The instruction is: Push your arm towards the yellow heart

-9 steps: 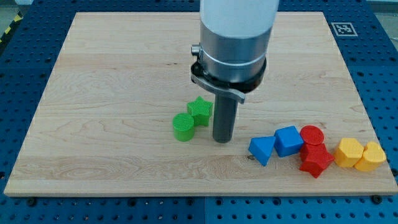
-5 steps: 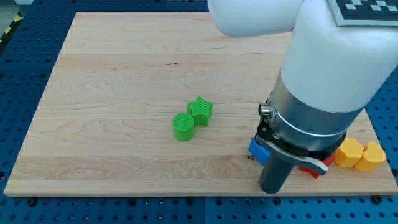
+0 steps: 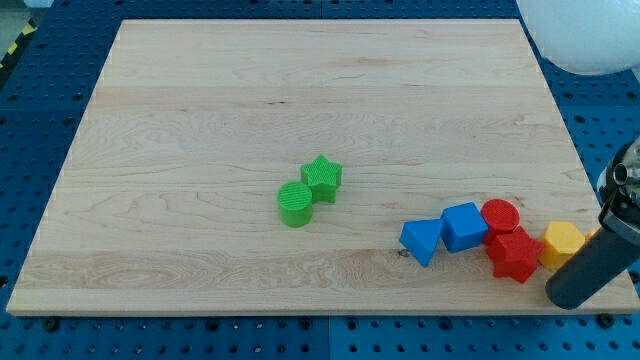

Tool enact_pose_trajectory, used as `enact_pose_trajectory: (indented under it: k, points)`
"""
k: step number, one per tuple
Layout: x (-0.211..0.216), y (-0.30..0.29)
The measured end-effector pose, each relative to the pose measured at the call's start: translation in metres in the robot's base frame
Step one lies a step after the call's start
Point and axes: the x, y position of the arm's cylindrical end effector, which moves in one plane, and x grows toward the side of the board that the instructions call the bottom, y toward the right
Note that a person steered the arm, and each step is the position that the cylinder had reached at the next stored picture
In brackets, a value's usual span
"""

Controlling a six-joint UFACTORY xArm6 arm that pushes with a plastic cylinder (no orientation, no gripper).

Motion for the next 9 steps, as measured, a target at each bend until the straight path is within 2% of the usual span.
enact_pose_trajectory:
  k: [1, 2, 8, 9]
  points:
    - [0.0, 0.012]
    - [0.0, 0.061]
    - [-0.004, 0.058]
    - [-0.018, 0.056]
